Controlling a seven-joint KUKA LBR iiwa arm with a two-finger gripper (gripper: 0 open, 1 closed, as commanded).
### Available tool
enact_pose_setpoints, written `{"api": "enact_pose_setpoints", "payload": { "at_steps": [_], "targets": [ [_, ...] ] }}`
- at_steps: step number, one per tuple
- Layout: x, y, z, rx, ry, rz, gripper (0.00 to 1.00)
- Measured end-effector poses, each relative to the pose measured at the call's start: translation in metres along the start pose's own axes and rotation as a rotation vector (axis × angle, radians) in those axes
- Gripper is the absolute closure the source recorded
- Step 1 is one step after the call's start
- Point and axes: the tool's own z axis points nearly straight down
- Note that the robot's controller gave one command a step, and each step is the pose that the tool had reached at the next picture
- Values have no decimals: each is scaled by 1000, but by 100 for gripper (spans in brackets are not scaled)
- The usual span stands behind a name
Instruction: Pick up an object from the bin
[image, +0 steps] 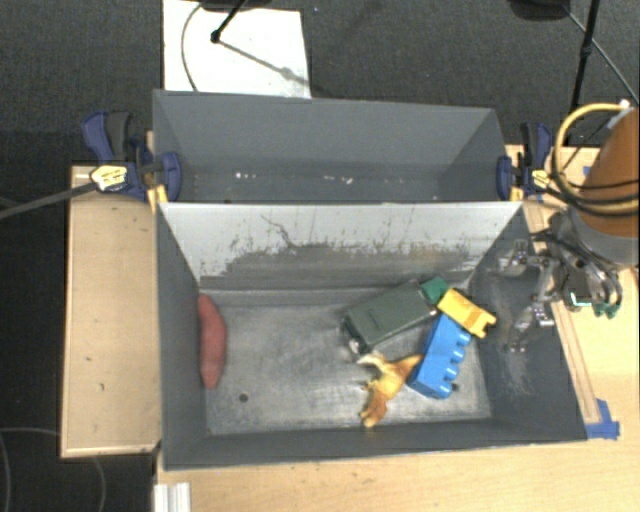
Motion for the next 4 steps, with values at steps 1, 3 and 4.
{"api": "enact_pose_setpoints", "payload": {
  "at_steps": [1, 3, 4],
  "targets": [
    [-2, 1, -4, 1, -8, -3, 0],
    [10, 0, 113, 2, -11, 43, 0],
    [-45, 3, 163, 5, -18, -40, 100]
  ]
}}
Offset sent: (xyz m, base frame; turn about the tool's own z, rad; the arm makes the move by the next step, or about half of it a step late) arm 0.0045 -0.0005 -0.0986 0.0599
